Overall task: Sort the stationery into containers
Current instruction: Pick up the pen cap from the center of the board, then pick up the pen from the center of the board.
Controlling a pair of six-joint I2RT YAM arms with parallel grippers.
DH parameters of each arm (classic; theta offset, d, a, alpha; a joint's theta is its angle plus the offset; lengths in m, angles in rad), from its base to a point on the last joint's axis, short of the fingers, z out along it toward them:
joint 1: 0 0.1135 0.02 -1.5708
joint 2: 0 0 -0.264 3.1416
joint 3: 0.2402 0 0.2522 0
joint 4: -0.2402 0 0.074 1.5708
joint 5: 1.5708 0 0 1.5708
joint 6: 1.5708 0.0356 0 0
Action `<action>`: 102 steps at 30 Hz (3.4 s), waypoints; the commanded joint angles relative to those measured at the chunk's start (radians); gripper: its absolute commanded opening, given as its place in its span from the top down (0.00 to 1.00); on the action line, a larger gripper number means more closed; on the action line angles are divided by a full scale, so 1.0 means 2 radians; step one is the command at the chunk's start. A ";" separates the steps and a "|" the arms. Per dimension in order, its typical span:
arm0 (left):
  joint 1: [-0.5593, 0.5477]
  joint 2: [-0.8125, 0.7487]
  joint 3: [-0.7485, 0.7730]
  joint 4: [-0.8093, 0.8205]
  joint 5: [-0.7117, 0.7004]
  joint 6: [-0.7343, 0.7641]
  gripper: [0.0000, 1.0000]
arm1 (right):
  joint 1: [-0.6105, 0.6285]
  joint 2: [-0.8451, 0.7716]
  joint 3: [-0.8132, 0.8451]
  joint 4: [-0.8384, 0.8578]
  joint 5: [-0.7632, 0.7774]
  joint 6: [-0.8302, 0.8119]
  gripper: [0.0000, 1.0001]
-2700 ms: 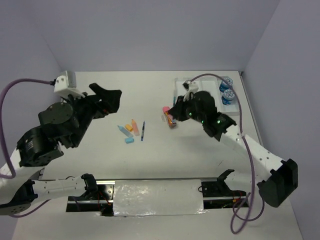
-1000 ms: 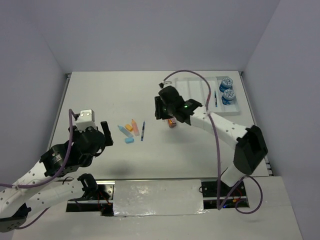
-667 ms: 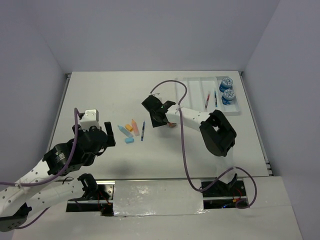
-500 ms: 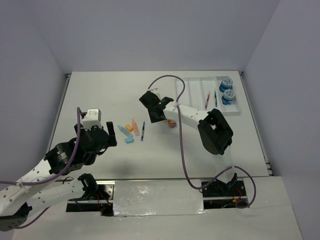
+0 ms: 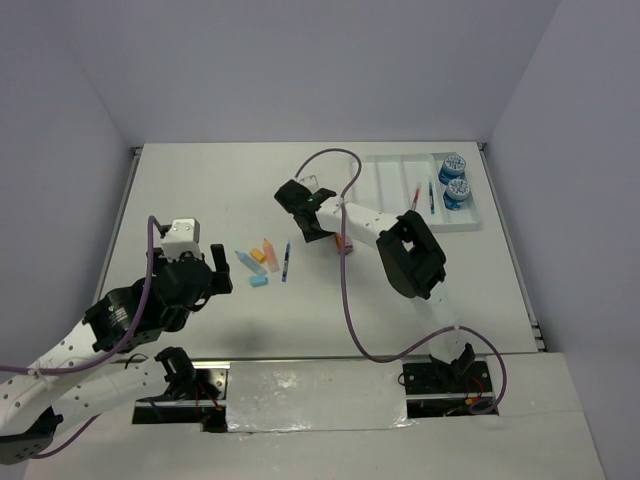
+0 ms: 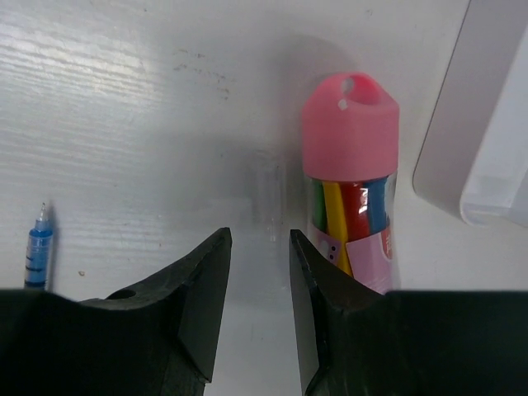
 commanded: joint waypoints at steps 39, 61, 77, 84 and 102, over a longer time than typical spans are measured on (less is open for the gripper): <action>0.002 -0.005 -0.002 0.028 0.015 0.022 0.01 | -0.033 0.036 0.042 0.018 -0.120 -0.010 0.59; 0.002 0.074 0.016 0.039 0.073 0.030 0.01 | -0.028 -0.054 -0.034 0.056 -0.155 0.014 0.93; 0.042 0.357 0.077 0.217 0.227 0.093 0.11 | -0.027 -0.486 -0.215 0.003 -0.092 0.009 0.92; 0.074 0.489 0.142 0.197 0.238 0.089 0.29 | -0.026 -0.570 -0.293 0.006 -0.111 0.011 0.92; 0.109 0.596 0.162 0.213 0.240 0.087 0.40 | -0.021 -0.588 -0.362 0.053 -0.177 0.008 0.89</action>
